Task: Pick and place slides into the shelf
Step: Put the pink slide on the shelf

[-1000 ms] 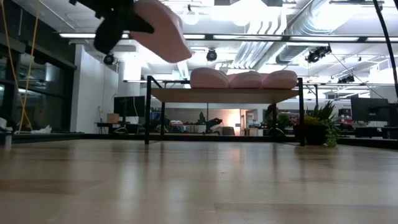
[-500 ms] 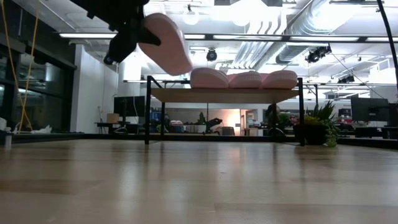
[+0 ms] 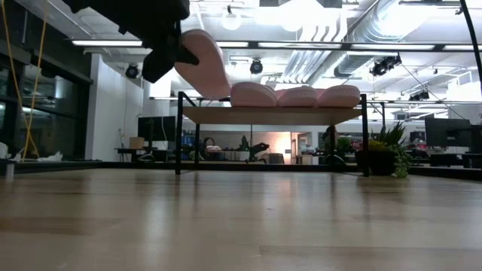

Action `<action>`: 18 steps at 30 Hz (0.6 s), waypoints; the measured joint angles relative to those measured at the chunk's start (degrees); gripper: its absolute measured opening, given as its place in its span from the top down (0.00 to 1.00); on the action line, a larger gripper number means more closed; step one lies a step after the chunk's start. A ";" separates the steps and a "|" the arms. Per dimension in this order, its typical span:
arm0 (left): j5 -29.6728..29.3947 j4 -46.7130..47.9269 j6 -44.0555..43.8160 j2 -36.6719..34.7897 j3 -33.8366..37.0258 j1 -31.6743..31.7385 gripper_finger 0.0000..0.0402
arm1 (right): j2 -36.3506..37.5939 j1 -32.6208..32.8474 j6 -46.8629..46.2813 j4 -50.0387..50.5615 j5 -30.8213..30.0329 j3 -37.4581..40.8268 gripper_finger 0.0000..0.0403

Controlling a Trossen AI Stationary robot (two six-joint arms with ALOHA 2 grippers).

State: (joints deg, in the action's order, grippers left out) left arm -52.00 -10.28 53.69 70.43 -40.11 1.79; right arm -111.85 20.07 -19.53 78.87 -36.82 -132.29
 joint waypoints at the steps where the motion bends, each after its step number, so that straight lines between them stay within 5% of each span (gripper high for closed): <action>1: 0.02 0.15 0.00 0.00 0.01 0.53 0.92 | 0.02 0.00 0.00 0.00 0.00 0.00 0.66; 18: 4.46 0.47 -2.30 5.68 -0.01 3.55 0.91 | 0.00 -0.02 0.06 0.02 -0.02 0.02 0.66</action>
State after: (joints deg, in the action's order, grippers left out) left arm -47.54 -9.80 51.40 76.11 -40.12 5.34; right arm -111.85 20.05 -19.46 78.89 -36.84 -132.27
